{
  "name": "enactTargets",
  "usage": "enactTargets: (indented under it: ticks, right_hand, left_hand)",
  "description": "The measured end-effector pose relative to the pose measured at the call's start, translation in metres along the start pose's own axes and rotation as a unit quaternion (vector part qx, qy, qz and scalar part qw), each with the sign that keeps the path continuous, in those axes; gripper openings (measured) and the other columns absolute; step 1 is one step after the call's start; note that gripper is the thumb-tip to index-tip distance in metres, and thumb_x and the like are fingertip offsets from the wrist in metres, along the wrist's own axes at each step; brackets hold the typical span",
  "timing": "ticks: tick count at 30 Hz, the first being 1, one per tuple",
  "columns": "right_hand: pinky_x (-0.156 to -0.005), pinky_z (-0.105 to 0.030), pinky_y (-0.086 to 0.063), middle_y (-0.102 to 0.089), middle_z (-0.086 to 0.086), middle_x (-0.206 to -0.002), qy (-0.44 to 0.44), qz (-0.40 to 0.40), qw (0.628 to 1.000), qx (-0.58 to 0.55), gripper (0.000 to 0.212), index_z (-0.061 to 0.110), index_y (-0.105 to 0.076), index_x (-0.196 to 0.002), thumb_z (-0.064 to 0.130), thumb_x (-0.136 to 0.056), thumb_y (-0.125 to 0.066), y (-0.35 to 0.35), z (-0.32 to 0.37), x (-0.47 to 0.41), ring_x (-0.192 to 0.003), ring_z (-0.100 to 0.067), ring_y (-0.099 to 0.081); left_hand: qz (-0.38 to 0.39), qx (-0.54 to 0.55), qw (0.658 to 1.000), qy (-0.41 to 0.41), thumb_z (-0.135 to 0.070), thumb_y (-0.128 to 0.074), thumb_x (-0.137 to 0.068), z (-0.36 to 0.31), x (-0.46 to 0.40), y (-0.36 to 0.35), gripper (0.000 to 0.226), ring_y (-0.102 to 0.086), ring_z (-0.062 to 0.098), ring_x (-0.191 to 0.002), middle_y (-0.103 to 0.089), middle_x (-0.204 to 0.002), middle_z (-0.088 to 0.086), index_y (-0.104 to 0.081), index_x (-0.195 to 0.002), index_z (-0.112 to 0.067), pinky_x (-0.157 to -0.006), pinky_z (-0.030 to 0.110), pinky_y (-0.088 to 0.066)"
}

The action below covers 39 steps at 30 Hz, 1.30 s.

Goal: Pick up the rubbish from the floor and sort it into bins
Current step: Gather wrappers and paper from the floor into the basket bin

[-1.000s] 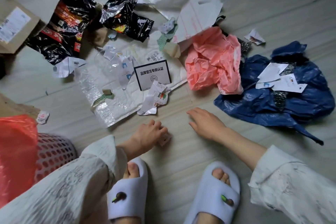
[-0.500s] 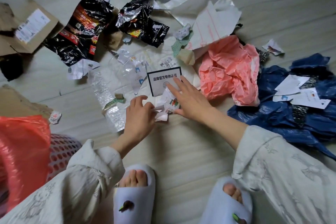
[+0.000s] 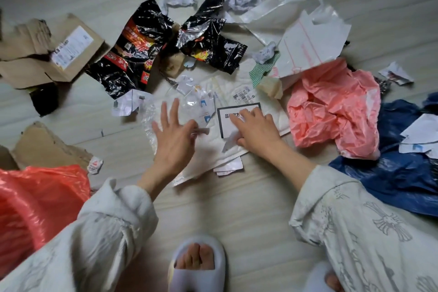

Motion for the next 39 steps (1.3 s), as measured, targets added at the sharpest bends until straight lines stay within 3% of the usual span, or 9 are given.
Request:
enactTargets:
  ticks: [3, 9, 14, 21, 24, 27, 30, 34, 39]
  right_hand:
    - [-0.098, -0.046, -0.033, -0.025, -0.008, -0.147, -0.005, 0.011, 1.000, 0.024, 0.071, 0.025, -0.018, -0.146, 0.037, -0.087, -0.056, 0.006, 0.004, -0.007, -0.132, -0.030, -0.027]
    - [-0.114, -0.053, -0.013, -0.006, -0.011, -0.157, -0.016, 0.050, 0.998, 0.025, 0.078, 0.015, -0.020, -0.144, 0.031, -0.083, -0.064, 0.004, 0.007, -0.020, -0.145, -0.029, -0.007]
    - [-0.105, -0.046, -0.029, -0.031, -0.013, -0.140, -0.033, 0.013, 0.999, 0.013, 0.079, 0.010, -0.022, -0.141, 0.028, -0.079, -0.068, 0.013, 0.006, -0.019, -0.129, -0.031, -0.034]
    - [-0.098, -0.042, -0.038, -0.032, -0.013, -0.134, -0.137, 0.060, 0.977, -0.152, 0.066, 0.009, -0.037, -0.130, 0.023, -0.076, -0.072, 0.007, -0.020, -0.011, -0.125, -0.031, -0.034]
    - [-0.083, -0.032, -0.043, -0.049, -0.008, -0.119, -0.139, 0.059, 0.954, -0.258, 0.042, 0.014, -0.048, -0.118, 0.014, -0.080, -0.065, 0.011, -0.022, -0.006, -0.114, -0.028, -0.045]
    - [-0.055, -0.019, -0.032, -0.045, 0.008, -0.077, -0.079, 0.086, 0.929, -0.351, 0.019, 0.022, -0.050, -0.080, 0.011, -0.078, -0.065, 0.021, -0.007, 0.004, -0.088, -0.018, -0.045]
    - [-0.069, -0.028, -0.039, -0.061, -0.010, -0.097, -0.006, 0.176, 0.944, -0.279, 0.024, 0.005, -0.064, -0.096, 0.017, -0.076, -0.071, 0.008, 0.023, 0.020, -0.090, -0.023, -0.054]
    - [-0.083, -0.032, -0.045, -0.049, -0.011, -0.121, 0.031, 0.198, 0.968, -0.150, 0.037, 0.014, -0.062, -0.110, 0.013, -0.073, -0.068, -0.022, 0.050, 0.036, -0.111, -0.029, -0.050]
    - [-0.086, -0.036, -0.042, -0.037, -0.008, -0.124, 0.024, 0.124, 0.987, -0.101, 0.031, 0.015, -0.057, -0.114, 0.014, -0.083, -0.057, -0.037, 0.056, 0.050, -0.116, -0.029, -0.037]
  left_hand:
    - [0.021, -0.068, 0.994, -0.081, -0.027, -0.050, -0.093, -0.024, -0.036, 0.003, 0.015, 0.018, 0.038, -0.141, 0.007, -0.157, 0.013, -0.058, -0.105, -0.021, -0.107, 0.069, 0.000]
    - [0.158, -0.100, 0.982, -0.011, -0.031, -0.044, -0.095, -0.006, -0.076, -0.028, 0.030, 0.022, 0.038, -0.140, 0.003, -0.156, 0.013, -0.047, -0.122, -0.020, -0.106, 0.072, -0.008]
    - [0.077, -0.103, 0.991, -0.026, -0.030, -0.048, -0.093, 0.011, -0.078, -0.009, 0.031, -0.004, 0.039, -0.140, -0.023, -0.148, 0.014, -0.054, -0.118, -0.014, -0.088, 0.057, -0.048]
    - [-0.042, 0.008, 0.999, -0.001, -0.006, -0.054, -0.085, 0.026, -0.063, 0.021, 0.021, -0.027, 0.034, -0.132, -0.037, -0.139, 0.017, -0.057, -0.106, -0.003, -0.089, 0.046, -0.046]
    - [-0.081, 0.084, 0.993, 0.012, -0.008, -0.057, -0.084, 0.027, -0.058, 0.041, 0.023, -0.042, 0.032, -0.120, -0.041, -0.133, 0.018, -0.054, -0.106, -0.003, -0.086, 0.038, -0.042]
    - [-0.015, 0.136, 0.990, 0.031, -0.011, -0.054, -0.086, 0.022, -0.057, 0.045, 0.029, -0.050, 0.023, -0.094, -0.049, -0.123, 0.016, -0.050, -0.114, -0.005, -0.076, 0.032, -0.042]
    - [0.067, 0.175, 0.982, 0.029, -0.010, -0.053, -0.086, 0.015, -0.052, 0.045, 0.033, -0.060, 0.030, -0.083, -0.060, -0.105, 0.015, -0.048, -0.118, -0.010, -0.074, 0.042, -0.053]
    - [0.118, 0.164, 0.979, 0.035, -0.008, -0.053, -0.085, 0.013, -0.052, 0.038, 0.027, -0.060, 0.029, -0.077, -0.059, -0.095, 0.012, -0.053, -0.112, -0.010, -0.067, 0.037, -0.054]
    - [0.137, 0.125, 0.982, 0.019, -0.011, -0.053, -0.084, 0.005, -0.060, -0.002, 0.038, -0.040, 0.030, -0.121, -0.046, -0.120, 0.018, -0.054, -0.121, -0.012, -0.081, 0.029, -0.039]
Point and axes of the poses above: each hand's wrist, its own x-axis away from the middle knuckle, its own y-axis out of the back of the hand, z = x × y, the point moved 8 cm from there along -x, towards the middle knuckle
